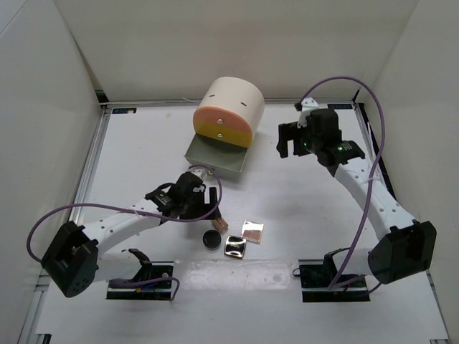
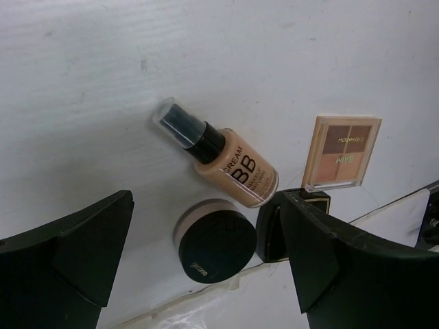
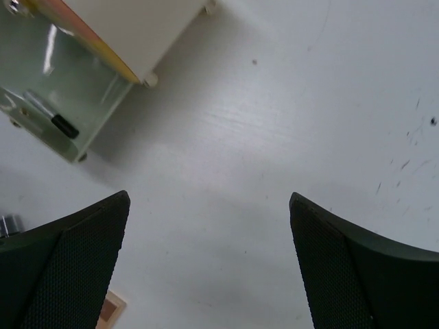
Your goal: Organize the makeup
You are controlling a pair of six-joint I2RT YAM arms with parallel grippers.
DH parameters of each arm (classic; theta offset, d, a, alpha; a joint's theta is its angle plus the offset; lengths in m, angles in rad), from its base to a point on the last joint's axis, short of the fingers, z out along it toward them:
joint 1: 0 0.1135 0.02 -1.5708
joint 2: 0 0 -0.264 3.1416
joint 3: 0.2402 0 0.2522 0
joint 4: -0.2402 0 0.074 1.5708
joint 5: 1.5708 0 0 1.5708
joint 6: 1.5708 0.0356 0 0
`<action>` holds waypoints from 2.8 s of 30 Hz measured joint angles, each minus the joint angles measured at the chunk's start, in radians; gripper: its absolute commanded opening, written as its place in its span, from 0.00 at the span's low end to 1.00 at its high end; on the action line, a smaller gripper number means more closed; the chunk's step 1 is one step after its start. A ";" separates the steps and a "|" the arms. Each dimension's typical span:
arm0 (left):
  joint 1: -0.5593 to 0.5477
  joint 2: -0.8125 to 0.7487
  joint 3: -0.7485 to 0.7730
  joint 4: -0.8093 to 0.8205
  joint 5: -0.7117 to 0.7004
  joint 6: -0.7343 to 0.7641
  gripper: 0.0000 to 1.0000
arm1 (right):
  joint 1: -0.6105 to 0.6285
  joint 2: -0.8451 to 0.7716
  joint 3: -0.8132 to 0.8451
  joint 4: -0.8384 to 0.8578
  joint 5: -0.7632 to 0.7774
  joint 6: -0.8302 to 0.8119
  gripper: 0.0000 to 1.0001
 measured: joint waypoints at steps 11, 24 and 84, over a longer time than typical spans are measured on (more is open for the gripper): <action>-0.103 0.222 0.041 0.040 -0.058 -0.143 0.75 | 0.007 -0.068 -0.155 -0.051 0.061 0.111 0.98; -0.114 0.274 0.168 -0.027 -0.175 -0.119 0.09 | 0.007 -0.195 -0.253 -0.111 0.101 0.103 0.98; 0.086 -0.141 0.125 -0.082 -0.263 -0.070 0.98 | 0.726 0.193 -0.446 0.122 0.061 -0.235 0.28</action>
